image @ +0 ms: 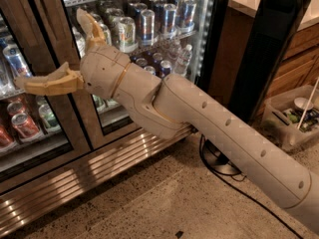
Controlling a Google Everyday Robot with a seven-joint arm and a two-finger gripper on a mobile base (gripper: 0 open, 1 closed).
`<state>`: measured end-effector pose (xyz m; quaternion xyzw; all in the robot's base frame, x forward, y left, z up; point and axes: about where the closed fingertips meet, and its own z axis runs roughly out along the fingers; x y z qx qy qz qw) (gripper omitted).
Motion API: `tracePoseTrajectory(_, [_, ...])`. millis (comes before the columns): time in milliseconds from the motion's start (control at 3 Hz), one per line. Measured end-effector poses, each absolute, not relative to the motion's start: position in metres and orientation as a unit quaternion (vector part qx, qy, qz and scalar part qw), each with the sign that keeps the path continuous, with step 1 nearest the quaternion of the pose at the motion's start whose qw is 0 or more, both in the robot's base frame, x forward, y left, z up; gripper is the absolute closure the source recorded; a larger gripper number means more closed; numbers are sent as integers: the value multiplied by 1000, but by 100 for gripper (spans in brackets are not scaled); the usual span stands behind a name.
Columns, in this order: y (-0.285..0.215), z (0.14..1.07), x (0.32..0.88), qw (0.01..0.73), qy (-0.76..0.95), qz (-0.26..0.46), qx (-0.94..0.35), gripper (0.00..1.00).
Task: Open left fridge door
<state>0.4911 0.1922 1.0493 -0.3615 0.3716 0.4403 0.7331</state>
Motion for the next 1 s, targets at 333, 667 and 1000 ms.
tracePoseTrajectory(333, [202, 1048, 503, 713, 394, 438, -380, 0])
tracePoseTrajectory(667, [202, 1048, 503, 713, 393, 439, -380, 0])
tracePoseTrajectory(1000, [209, 1052, 507, 702, 390, 446, -395, 0])
